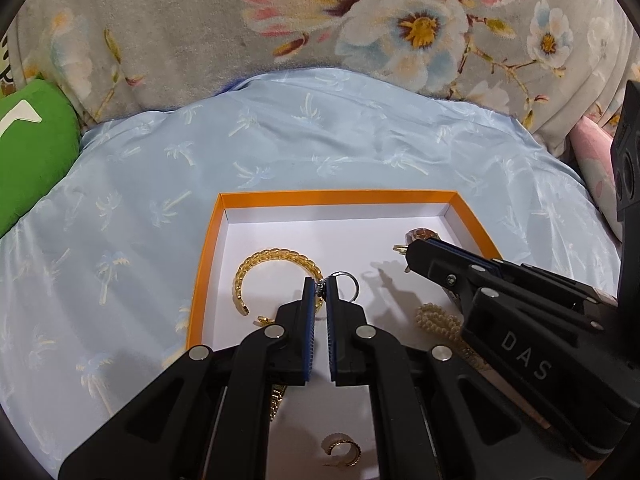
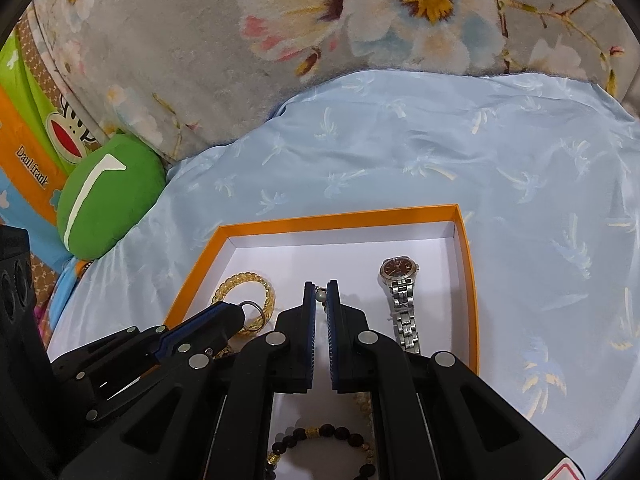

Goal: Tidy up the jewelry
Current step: 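Carry the ring and drop earring into the box and open both tools, then withdraw both tools from the box toward the remaining earrings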

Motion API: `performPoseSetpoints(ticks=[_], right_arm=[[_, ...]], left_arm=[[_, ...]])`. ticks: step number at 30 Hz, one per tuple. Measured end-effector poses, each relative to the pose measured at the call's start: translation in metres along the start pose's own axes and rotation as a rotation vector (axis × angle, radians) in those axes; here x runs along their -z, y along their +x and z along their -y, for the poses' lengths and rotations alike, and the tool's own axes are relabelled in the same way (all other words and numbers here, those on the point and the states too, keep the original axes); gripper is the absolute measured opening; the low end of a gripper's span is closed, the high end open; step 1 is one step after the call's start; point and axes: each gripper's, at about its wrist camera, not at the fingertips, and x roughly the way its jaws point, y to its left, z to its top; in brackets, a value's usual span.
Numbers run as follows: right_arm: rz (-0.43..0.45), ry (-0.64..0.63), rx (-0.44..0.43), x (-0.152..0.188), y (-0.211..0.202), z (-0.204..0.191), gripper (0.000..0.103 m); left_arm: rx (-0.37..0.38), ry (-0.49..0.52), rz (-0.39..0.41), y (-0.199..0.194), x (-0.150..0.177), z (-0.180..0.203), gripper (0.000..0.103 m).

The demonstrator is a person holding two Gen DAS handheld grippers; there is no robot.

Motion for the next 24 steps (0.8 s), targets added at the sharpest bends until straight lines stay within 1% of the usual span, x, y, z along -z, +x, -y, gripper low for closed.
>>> performPoseSetpoints(ticks=[11, 14, 24], right_arm=[[0.009, 0.006, 0.009, 0.001, 0.000, 0.002, 0.007], [0.015, 0.005, 0.013, 0.001, -0.001, 0.003, 0.009], [0.047, 0.005, 0.003, 0.002, -0.008, 0.003, 0.010]], left_arm=[[0.001, -0.005, -0.021, 0.005, 0.001, -0.002, 0.006], [0.000, -0.019, -0.013, 0.004, 0.001, -0.004, 0.006], [0.011, -0.075, 0.030, -0.008, -0.001, -0.015, 0.006]])
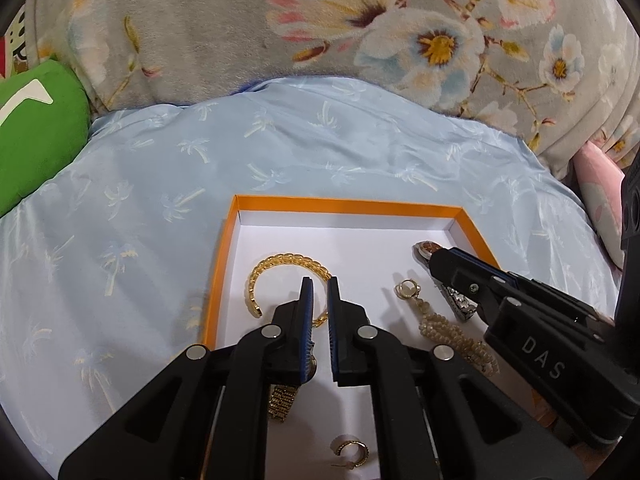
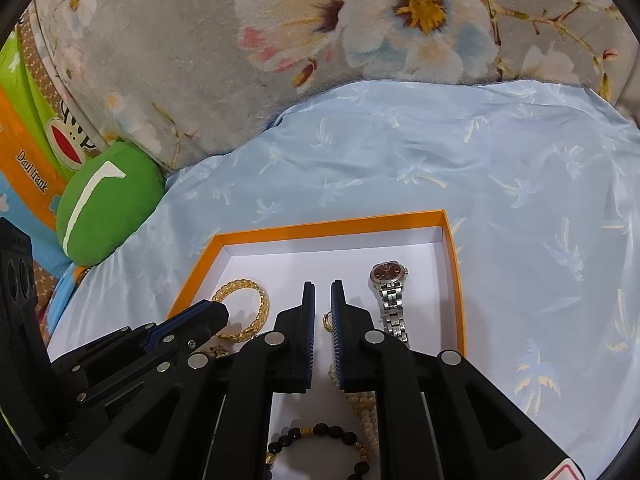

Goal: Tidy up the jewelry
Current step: 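Withdraw both tools from the box toward the remaining earrings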

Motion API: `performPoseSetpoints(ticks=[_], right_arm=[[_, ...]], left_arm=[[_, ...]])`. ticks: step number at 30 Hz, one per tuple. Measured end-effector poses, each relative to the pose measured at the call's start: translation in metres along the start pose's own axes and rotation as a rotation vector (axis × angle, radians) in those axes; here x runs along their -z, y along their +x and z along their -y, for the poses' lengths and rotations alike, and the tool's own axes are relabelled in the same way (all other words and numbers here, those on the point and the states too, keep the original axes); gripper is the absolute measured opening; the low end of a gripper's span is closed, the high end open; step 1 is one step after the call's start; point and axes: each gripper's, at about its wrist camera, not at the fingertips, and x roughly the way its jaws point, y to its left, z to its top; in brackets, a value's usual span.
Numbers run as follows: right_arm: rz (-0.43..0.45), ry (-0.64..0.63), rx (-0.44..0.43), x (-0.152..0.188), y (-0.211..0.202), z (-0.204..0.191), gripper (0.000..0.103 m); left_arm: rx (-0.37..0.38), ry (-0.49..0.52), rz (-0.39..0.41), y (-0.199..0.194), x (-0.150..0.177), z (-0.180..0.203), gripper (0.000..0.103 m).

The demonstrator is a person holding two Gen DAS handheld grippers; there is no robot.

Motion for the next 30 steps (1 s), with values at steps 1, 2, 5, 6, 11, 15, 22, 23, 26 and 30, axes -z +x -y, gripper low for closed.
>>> performPoseSetpoints(ticks=[1, 2, 5, 6, 11, 15, 22, 23, 26, 30], right_arm=[[0.006, -0.005, 0.000, 0.001, -0.002, -0.001, 0.010], [0.011, -0.007, -0.002, 0.001, -0.004, -0.001, 0.010], [0.039, -0.008, -0.005, 0.007, -0.018, -0.002, 0.011], [0.047, -0.008, -0.004, 0.010, -0.024, -0.002, 0.013], [0.083, -0.009, -0.004, 0.033, -0.058, -0.002, 0.019], [0.084, 0.015, -0.013, 0.056, -0.082, -0.001, 0.019], [0.001, 0.025, -0.061, 0.113, -0.116, -0.010, 0.026], [-0.023, 0.020, -0.071, 0.123, -0.120, -0.014, 0.026], [-0.056, -0.016, -0.080, 0.146, -0.133, -0.030, 0.026], [-0.082, -0.051, -0.080, 0.164, -0.143, -0.044, 0.031]], left_arm=[[-0.001, -0.002, 0.007, -0.002, 0.000, -0.001, 0.006], [-0.002, -0.003, 0.014, -0.004, 0.001, -0.002, 0.006], [-0.019, 0.004, 0.038, -0.013, 0.005, -0.005, 0.006], [-0.022, 0.004, 0.043, -0.017, 0.007, -0.006, 0.006], [-0.023, -0.027, 0.053, -0.041, 0.025, -0.018, 0.006], [-0.029, -0.049, 0.055, -0.062, 0.043, -0.025, 0.006], [-0.028, -0.055, 0.033, -0.090, 0.076, -0.032, 0.006], [-0.049, -0.040, 0.048, -0.096, 0.081, -0.029, 0.008], [-0.079, -0.018, 0.035, -0.103, 0.091, -0.025, 0.020], [-0.080, -0.038, 0.023, -0.113, 0.103, -0.028, 0.021]])
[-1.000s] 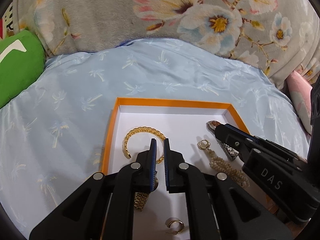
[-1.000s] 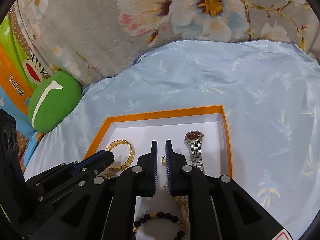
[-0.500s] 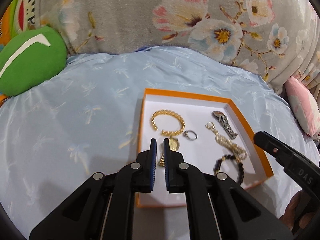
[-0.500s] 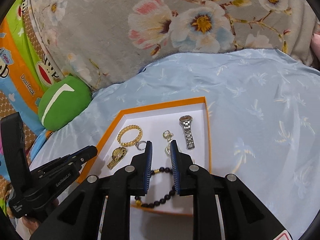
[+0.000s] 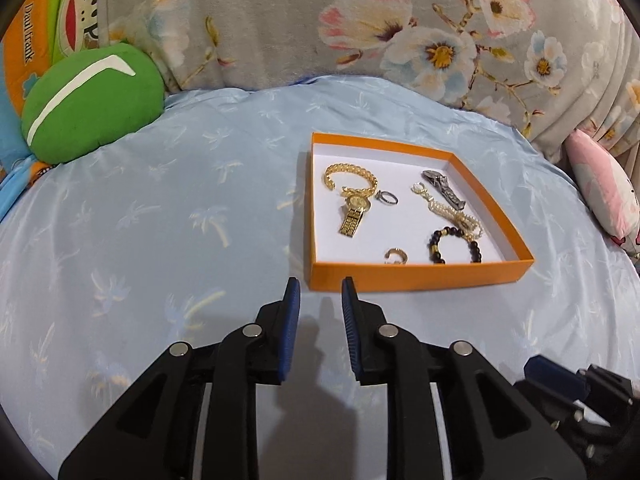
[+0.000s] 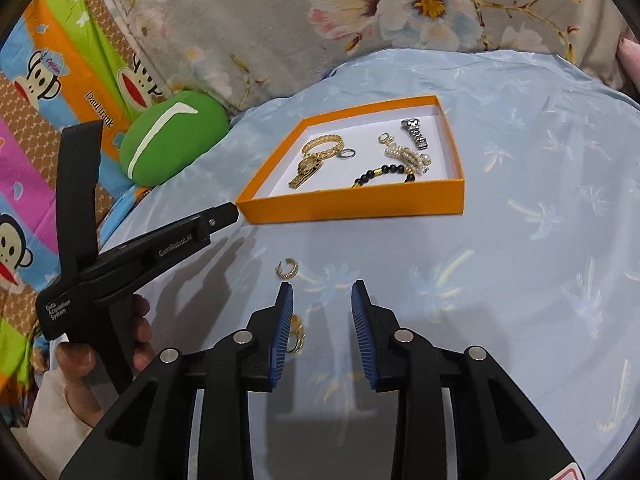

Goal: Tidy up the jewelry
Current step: 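Withdraw both tools from the box toward the remaining earrings, then grasp the gold drop earring on the sheet with the right tool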

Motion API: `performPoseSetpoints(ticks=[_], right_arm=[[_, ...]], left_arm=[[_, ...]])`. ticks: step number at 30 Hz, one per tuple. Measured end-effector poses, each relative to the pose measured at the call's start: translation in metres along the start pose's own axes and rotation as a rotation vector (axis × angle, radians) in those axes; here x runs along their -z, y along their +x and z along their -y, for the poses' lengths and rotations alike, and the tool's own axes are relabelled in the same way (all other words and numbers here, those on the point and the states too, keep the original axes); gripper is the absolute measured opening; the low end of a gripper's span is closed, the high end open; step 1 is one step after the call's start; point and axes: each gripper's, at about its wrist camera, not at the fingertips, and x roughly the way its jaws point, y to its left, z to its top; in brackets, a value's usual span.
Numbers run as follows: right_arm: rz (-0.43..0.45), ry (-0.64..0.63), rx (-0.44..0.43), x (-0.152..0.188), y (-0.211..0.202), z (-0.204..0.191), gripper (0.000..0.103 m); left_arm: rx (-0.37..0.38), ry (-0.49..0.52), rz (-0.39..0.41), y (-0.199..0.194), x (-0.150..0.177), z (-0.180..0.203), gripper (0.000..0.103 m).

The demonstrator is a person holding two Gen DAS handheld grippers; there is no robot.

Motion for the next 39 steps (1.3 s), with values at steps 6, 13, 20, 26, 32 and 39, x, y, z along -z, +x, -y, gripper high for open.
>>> performPoseSetpoints(ticks=[6, 13, 20, 26, 32, 39], right_arm=[[-0.051, -0.022, 0.048, 0.004, 0.007, -0.007, 0.031], [-0.086, -0.050, 0.088, 0.004, 0.014, -0.011, 0.031], [-0.092, -0.060, 0.107, 0.005, 0.016, -0.015, 0.031], [-0.105, -0.092, 0.126, 0.006, 0.021, -0.024, 0.032], [-0.110, -0.097, 0.139, 0.007, 0.022, -0.025, 0.030], [-0.111, -0.091, 0.136, 0.007, 0.022, -0.024, 0.012]], left_arm=[[-0.022, -0.027, -0.032, -0.004, 0.009, -0.005, 0.026], [-0.043, -0.023, -0.042, -0.008, 0.014, -0.005, 0.036], [-0.050, -0.026, -0.065, -0.009, 0.018, -0.004, 0.036], [-0.047, -0.030, -0.076, -0.012, 0.023, -0.004, 0.036], [-0.047, -0.034, -0.085, -0.011, 0.023, -0.005, 0.036], [-0.045, -0.034, -0.088, -0.010, 0.024, -0.005, 0.036]])
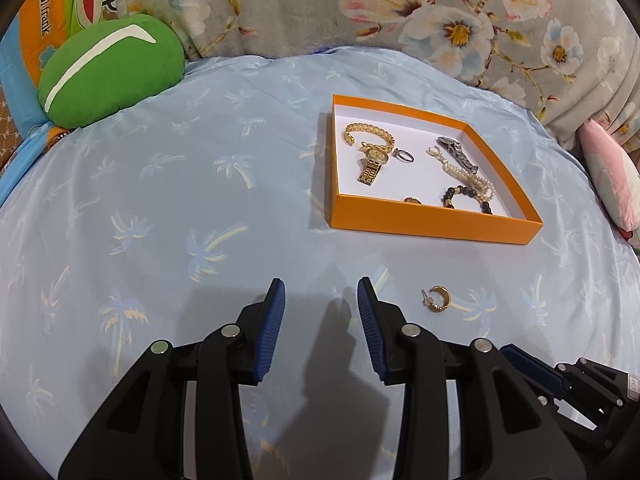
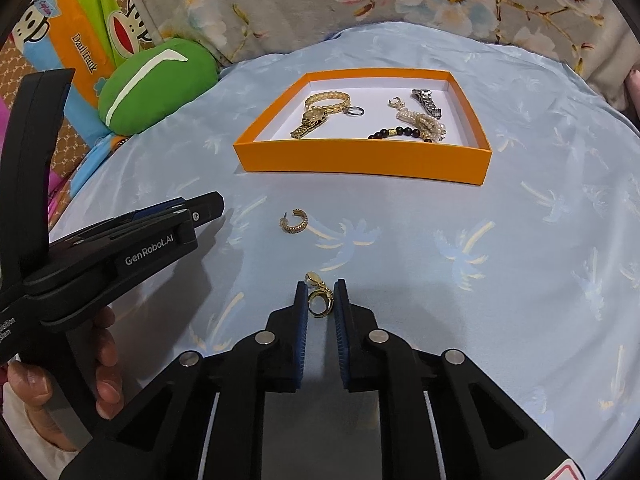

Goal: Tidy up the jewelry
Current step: 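Grasp the gold drop earring on the sheet with the right tool, then grasp the gold hoop earring with the left tool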

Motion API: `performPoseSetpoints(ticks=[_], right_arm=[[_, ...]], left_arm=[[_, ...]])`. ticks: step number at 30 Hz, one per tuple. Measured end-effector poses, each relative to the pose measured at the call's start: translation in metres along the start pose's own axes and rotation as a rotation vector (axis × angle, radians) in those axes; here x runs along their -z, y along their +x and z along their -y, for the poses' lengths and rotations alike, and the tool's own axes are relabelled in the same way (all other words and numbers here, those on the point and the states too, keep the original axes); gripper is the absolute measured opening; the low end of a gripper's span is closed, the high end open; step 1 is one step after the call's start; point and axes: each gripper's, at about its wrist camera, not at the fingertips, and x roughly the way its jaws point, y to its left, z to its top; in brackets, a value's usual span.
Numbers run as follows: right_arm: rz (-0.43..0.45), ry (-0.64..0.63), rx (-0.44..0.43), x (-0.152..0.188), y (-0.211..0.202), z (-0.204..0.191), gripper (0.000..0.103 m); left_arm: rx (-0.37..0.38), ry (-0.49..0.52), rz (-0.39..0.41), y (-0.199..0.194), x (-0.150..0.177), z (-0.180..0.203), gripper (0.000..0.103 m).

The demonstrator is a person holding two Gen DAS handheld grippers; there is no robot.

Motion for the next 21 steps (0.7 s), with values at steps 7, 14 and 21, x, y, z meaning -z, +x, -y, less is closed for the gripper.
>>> performPoseSetpoints(ticks=[7, 14, 21], right_arm=[[0.042, 0.057, 0.007, 0.002, -0.010, 0.011, 0.011], [0.057, 0.180, 0.034, 0.012, -0.024, 0.049, 0.011], [0.047, 0.176, 0.032, 0.013, -0.021, 0.051, 0.011]], left_arm=[[0.024, 0.025, -0.006, 0.002, 0.002, 0.005, 0.036], [0.072, 0.082, -0.046, 0.009, 0.003, 0.029, 0.036], [0.084, 0.144, -0.056, 0.015, 0.003, 0.062, 0.036]])
